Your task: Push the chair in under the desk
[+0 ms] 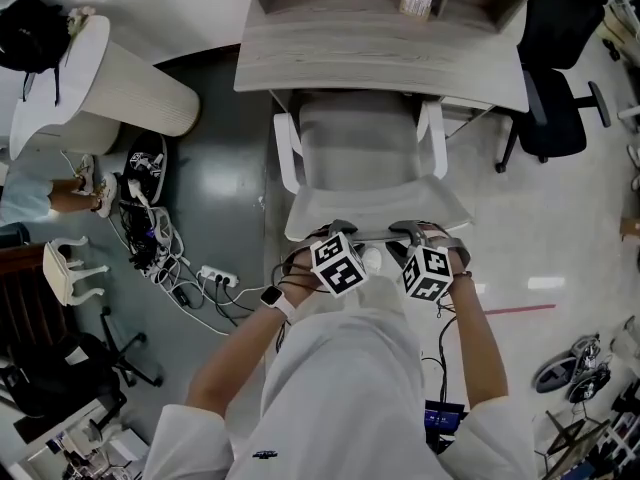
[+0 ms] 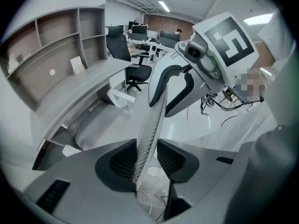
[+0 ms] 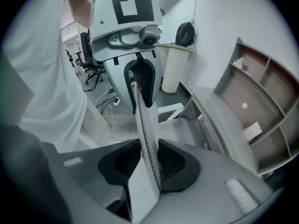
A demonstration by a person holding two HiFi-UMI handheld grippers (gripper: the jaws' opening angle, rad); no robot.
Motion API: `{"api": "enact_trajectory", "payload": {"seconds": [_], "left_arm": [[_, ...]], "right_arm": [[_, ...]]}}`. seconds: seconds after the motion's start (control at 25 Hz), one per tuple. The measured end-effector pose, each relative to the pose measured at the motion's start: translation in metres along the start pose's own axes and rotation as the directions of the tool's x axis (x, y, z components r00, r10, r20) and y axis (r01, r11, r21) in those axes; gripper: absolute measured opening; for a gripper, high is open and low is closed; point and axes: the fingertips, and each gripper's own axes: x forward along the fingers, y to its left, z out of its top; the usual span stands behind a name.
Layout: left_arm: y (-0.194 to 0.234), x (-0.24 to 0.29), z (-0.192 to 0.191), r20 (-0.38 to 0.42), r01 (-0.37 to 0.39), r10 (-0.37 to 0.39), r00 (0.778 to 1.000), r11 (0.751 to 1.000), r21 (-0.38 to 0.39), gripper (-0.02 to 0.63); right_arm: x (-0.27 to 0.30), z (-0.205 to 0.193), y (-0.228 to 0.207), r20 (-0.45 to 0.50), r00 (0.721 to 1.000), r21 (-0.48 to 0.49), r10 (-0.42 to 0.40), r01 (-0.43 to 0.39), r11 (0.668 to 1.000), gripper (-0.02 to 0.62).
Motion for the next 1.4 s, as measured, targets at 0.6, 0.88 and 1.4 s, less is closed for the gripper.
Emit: {"api": "enact_trajectory", "payload": {"seconds": [0.6,0.88,1.4], "left_arm": [[0.027,0.000,0.016,0.064,-0.129,0.129,0.990,0.992,-0.012,0.143],[0.056,-0.004,0.010,0.095,-0.164,0.161,0.982,0.986,0.028,0.143],[0.089,-0.024,-0.038,0.122,-0.190,0.174,0.977,0.972,0.136,0.175]], "right_arm": [[0.007,0.002,-0.036,0.004,0.994,0.050,-0.107,0.107,0.993,0.150],[0.024,0.019,-0.052,-0.021,0.997,0.069,-0.068,0.069,0.995,0.150],[0.052,0.070,-0.032,-0.026,0.989,0.131,-0.145,0.147,0.980,0.134]]}}
